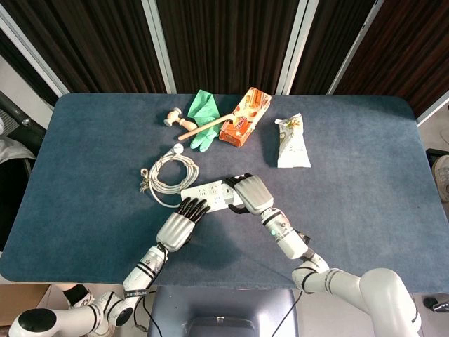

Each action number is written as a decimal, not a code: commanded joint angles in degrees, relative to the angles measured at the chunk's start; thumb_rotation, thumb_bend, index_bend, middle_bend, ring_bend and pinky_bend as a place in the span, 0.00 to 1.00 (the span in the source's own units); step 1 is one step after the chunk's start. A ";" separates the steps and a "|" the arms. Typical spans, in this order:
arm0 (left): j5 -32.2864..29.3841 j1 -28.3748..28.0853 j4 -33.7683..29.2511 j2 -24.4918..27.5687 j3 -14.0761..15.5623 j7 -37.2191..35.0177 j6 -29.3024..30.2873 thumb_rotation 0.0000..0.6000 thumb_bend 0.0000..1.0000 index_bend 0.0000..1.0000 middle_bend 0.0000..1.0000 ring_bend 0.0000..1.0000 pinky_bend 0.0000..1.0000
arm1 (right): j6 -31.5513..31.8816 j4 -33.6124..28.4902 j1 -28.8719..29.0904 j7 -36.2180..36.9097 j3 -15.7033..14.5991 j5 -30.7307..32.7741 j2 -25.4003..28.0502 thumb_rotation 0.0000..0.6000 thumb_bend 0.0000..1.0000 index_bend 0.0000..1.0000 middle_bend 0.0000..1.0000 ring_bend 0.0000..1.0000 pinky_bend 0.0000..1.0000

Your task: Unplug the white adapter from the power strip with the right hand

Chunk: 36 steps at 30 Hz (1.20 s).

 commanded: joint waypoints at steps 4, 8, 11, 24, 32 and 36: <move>3.49 0.05 -0.93 0.94 0.42 -2.86 4.60 1.00 0.88 0.00 0.01 0.00 0.05 | 5.30 -0.81 -1.44 1.39 -1.72 -3.59 2.30 1.00 0.47 0.73 0.56 0.56 0.53; 5.97 0.01 -2.44 2.35 0.46 -5.08 8.16 1.00 0.86 0.00 0.01 0.00 0.05 | 8.34 -5.37 -3.61 1.24 -3.21 -5.45 7.89 1.00 0.47 0.73 0.56 0.56 0.53; 7.42 0.17 -5.09 4.49 0.56 -5.56 10.34 1.00 0.86 0.00 0.01 0.00 0.05 | 8.37 -10.95 -5.67 0.22 -5.63 -6.63 14.83 1.00 0.47 0.73 0.56 0.56 0.54; 6.49 3.65 -17.44 14.16 0.09 -3.48 14.61 1.00 0.81 0.00 0.00 0.00 0.04 | -0.80 -21.30 -10.61 -22.89 -13.59 -4.42 28.46 1.00 0.47 0.72 0.56 0.57 0.54; 3.29 6.44 -23.43 21.59 0.38 -4.72 14.02 1.00 0.72 0.00 0.00 0.00 0.05 | -6.36 -21.40 -11.20 -31.27 -13.33 0.65 26.03 1.00 0.36 0.16 0.29 0.25 0.24; 2.85 7.46 -25.00 24.17 0.12 -4.65 14.93 1.00 0.63 0.00 0.00 0.00 0.06 | -6.37 -25.54 -11.70 -30.36 -12.78 1.81 27.74 1.00 0.19 0.00 0.05 0.02 0.01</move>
